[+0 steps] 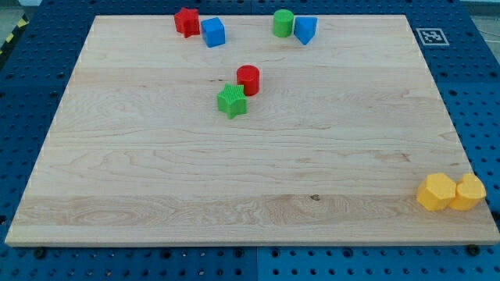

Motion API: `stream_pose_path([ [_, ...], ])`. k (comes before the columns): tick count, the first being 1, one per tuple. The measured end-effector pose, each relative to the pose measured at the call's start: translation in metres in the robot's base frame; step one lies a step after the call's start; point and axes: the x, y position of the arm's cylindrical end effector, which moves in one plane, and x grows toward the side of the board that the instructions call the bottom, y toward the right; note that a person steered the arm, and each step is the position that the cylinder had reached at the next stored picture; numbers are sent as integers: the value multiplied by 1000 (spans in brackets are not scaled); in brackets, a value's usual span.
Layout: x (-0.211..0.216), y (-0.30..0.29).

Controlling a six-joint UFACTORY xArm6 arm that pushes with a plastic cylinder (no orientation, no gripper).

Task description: Move the yellow heart to the left side

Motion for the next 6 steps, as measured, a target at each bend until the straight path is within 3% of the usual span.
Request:
stream_pose_path([
  [4, -22, -33],
  [6, -3, -60],
])
